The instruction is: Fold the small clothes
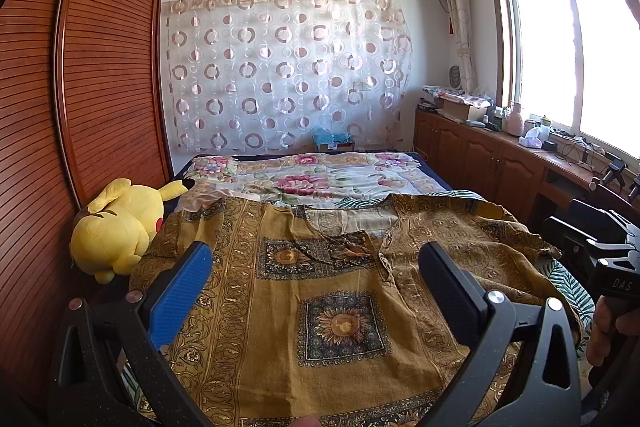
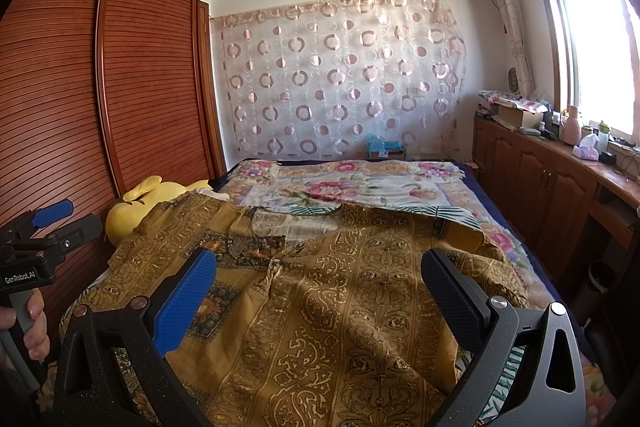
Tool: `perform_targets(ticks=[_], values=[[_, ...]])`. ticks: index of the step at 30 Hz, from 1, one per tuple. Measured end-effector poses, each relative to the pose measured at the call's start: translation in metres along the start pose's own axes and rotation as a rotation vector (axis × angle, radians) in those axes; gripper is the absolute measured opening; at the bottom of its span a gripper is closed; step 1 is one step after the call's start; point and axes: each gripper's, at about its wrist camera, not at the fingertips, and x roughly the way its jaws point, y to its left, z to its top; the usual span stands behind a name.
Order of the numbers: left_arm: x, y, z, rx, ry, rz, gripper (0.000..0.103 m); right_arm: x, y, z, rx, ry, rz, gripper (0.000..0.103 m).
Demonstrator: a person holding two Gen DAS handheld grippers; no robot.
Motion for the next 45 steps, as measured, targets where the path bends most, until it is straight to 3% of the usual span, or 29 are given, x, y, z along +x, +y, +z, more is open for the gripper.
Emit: perform_targets(ticks=[35, 45], values=[[-0.004, -0.001, 0.006, 0.006, -0.003, -0.002, 0.103, 0.001, -0.001, 0.001, 0.010, -0.001, 0.011, 0.102], [0.019, 0.013, -0.008, -0.003, 0.069, 0.011, 0.103, 0.017, 0.001, -0.002, -0.001, 0.042, 0.064, 0.102]])
